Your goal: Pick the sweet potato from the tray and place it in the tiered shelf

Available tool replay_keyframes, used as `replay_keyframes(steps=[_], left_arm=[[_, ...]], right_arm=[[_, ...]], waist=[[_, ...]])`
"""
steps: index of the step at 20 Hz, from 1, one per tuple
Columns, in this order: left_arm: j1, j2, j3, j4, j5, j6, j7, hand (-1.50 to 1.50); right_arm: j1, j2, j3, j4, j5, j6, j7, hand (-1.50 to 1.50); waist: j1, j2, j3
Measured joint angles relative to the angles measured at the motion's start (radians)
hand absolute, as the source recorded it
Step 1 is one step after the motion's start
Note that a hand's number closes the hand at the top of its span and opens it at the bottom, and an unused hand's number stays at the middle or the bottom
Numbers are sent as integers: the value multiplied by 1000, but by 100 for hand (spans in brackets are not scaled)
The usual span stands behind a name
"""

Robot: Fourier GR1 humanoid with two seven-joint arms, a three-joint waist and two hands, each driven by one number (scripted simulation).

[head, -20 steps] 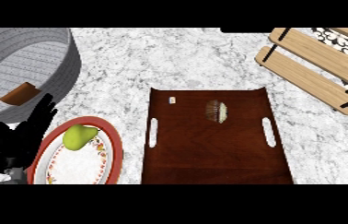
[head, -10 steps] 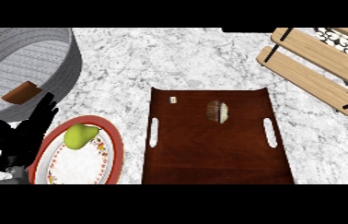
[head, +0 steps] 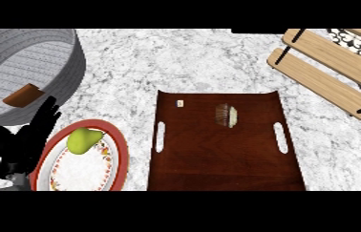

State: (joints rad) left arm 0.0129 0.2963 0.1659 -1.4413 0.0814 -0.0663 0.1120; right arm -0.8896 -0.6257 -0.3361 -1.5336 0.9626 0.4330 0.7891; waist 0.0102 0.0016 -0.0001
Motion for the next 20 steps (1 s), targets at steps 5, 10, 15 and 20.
replay_keyframes(steps=[5, 10, 15, 20], left_arm=[[14, 6, 11, -19, 1, -14, 8, 0], [19, 8, 25, -9, 3, -33, -8, 0], [-12, 0, 27, 21, -10, -25, -10, 0], [-2, -11, 22, 11, -22, -25, -7, 0]], right_arm=[[-3, -11, -26, 142, 4, -120, -64, 150], [-7, -34, -48, 277, -1, -193, -113, 150], [8, -53, -90, 391, 6, -301, -137, -150], [3, -85, -75, 513, 12, -348, -218, -150]], waist=[[1, 0, 0], [1, 0, 0], [0, 1, 0], [1, 1, 0]])
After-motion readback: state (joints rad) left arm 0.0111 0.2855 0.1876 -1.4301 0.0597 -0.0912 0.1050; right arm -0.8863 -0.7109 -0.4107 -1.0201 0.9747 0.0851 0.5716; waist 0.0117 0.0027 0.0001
